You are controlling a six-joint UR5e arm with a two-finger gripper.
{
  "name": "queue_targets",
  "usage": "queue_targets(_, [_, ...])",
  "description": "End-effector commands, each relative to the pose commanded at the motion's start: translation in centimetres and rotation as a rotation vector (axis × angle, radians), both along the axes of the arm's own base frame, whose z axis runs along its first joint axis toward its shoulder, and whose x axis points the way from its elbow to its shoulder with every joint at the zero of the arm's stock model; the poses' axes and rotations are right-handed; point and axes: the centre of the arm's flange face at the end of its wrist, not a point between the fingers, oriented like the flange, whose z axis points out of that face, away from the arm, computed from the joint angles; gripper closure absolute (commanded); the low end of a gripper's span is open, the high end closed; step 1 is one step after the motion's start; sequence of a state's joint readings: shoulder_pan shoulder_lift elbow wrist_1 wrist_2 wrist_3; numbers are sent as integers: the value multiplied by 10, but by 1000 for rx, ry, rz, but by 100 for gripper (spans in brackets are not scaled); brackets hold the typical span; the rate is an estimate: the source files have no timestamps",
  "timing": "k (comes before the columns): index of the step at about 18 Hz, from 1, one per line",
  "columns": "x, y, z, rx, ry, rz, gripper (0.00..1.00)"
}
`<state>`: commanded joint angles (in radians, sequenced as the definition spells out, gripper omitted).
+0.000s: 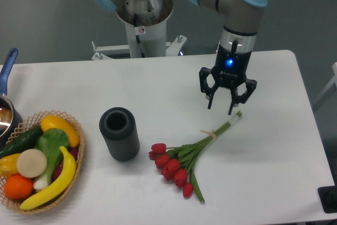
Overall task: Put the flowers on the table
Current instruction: 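Open the gripper to release the tulips flat and lift away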
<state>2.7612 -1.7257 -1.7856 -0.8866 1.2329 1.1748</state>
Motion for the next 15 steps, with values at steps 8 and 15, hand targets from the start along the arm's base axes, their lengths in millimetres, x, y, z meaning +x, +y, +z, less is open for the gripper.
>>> queue_targets(8, [-20, -31, 9, -264, 175, -119, 0])
queue_targets(15, [-20, -36, 12, -323, 201, -177, 0])
